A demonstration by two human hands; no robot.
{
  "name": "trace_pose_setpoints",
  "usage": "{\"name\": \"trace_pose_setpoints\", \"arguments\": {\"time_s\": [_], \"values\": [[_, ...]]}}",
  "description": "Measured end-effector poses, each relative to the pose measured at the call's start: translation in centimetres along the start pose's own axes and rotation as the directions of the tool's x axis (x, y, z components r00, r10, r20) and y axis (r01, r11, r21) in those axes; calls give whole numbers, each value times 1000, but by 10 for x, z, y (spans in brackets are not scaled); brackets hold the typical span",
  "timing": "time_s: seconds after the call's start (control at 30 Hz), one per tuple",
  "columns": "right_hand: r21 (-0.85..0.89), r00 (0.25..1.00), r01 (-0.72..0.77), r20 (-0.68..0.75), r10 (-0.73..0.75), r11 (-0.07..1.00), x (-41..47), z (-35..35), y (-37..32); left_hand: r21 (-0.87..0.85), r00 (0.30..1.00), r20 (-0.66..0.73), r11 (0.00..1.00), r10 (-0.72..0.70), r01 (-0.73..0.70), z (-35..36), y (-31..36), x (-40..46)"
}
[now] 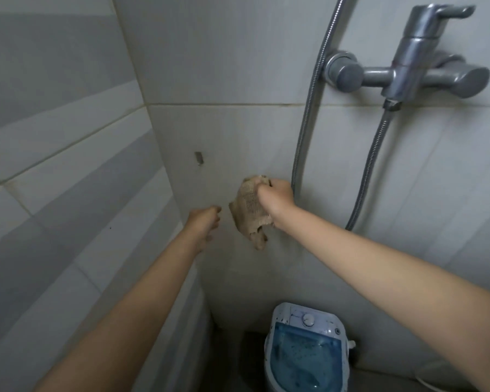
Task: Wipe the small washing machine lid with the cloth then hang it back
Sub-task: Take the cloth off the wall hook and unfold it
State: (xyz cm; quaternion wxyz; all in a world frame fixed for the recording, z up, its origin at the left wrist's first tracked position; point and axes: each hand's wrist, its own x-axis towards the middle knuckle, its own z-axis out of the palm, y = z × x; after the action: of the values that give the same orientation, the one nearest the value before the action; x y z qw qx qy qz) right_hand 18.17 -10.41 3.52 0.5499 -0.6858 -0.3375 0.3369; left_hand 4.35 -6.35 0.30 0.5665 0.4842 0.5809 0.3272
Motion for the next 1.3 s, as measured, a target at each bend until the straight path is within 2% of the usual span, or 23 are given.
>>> {"name": "trace_pose_setpoints", "arguments": {"time_s": [0.1, 0.17, 0.3, 0.4, 0.43, 0.53, 0.67, 0.77, 0.87, 0.97, 1.13, 1.3], "values": [[-83, 1000, -17, 1, 17, 996, -9, -26, 22, 5, 973, 165, 986, -163, 165, 36, -22, -15], [-104, 999, -39, 31, 42, 994, -17, -41, 36, -42, 918, 320, 965, -233, 259, 60, -33, -29], [-131, 994, -83, 65, 92, 988, -27, -74, 71, -241, 785, 572, 866, -238, 439, 102, -54, -53], [-267, 1000, -7, 17, 12, 964, -34, -103, 95, -310, 741, 641, 815, -200, 489, 125, -74, -62], [-329, 999, 26, -20, -35, 944, -35, -113, 105, -316, 733, 652, 811, -191, 492, 134, -82, -65], [-427, 991, 42, -96, -92, 903, -36, -138, 143, -245, 763, 623, 882, -174, 402, 157, -108, -66], [-413, 988, -113, -141, 59, 904, -34, -160, 203, -145, 803, 568, 939, -180, 313, 187, -151, -60], [-350, 955, -296, -132, 266, 889, -32, -171, 244, -92, 815, 549, 956, -184, 278, 202, -181, -53], [-176, 903, -412, 52, 426, 894, -35, -181, 278, -71, 821, 542, 963, -181, 259, 216, -210, -42], [24, 895, -431, 141, 424, 902, -35, -184, 314, -15, 835, 515, 971, -195, 237, 225, -239, -28], [42, 897, -417, 179, 404, 908, -12, -173, 392, 230, 874, 444, 968, -199, 104, 238, -304, 16], [167, 895, -436, 180, 407, 884, 11, -150, 469, 258, 874, 474, 966, -109, -19, 248, -371, 57]]}}
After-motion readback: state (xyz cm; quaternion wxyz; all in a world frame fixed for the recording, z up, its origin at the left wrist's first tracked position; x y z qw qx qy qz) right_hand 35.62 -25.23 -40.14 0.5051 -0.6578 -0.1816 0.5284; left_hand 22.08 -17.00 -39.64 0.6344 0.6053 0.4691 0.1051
